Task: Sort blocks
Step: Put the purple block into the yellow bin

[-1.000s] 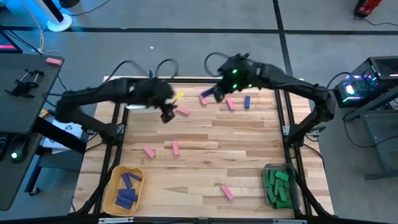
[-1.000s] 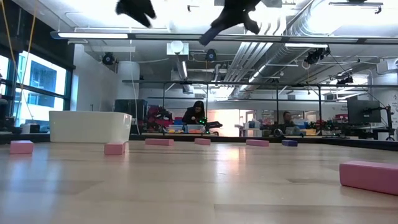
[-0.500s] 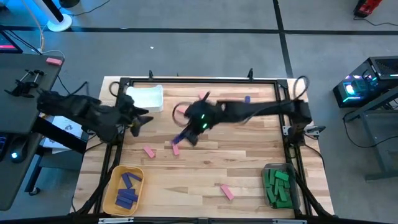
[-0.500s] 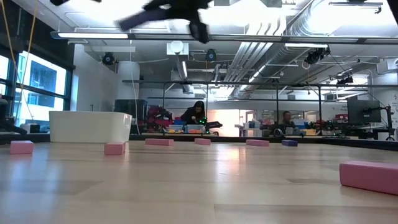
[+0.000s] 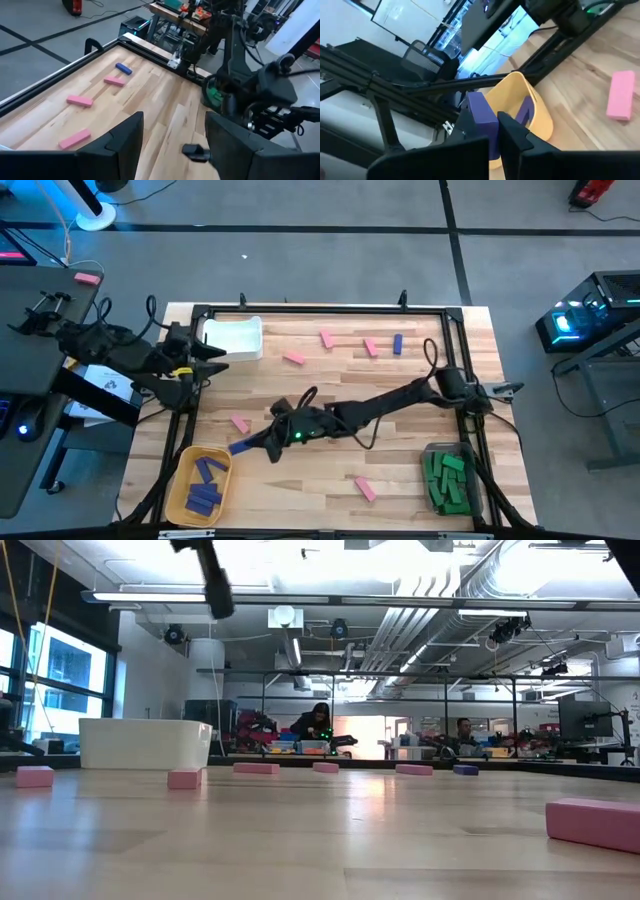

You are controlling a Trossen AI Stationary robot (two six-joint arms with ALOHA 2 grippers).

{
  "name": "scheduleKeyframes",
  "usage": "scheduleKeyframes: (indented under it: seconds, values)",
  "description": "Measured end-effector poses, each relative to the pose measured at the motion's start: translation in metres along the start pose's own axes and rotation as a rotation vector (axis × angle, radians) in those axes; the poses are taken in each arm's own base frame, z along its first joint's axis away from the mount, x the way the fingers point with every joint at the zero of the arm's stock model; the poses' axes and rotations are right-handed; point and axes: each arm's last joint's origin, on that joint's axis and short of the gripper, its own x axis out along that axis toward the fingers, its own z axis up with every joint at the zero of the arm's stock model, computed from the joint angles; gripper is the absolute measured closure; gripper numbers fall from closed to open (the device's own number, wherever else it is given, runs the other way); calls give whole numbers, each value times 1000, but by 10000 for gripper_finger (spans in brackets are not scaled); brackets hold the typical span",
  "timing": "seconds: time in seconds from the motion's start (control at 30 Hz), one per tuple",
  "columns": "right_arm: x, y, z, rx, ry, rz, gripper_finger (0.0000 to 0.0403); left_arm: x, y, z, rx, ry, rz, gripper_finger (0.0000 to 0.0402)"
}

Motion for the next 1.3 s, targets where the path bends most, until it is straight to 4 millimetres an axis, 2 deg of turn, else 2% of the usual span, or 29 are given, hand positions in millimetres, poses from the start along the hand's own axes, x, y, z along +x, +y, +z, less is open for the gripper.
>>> scheduleKeyframes:
  seconds: [0.1,0.33,0.6,0.83,1.03,1.13,1.3]
  values:
    - [13,0,-5,-3,10,7,403,3,-4,0,3,4,-12,204]
    - [45,8,-1,-86,65,63,403,15,-16,-1,28,13,-24,204]
    - [67,9,-6,-139,170,88,403,23,-22,-3,44,31,-12,204]
    - [71,-3,-15,-134,183,65,403,23,-22,-3,28,30,-6,204]
    - [71,-4,-15,-182,180,67,403,25,-23,-4,1,43,-12,204]
    - [71,-5,-14,-195,207,88,403,27,-29,-13,18,178,-109,204]
    - [62,2,-2,-234,321,136,403,19,-41,-42,33,464,-175,204]
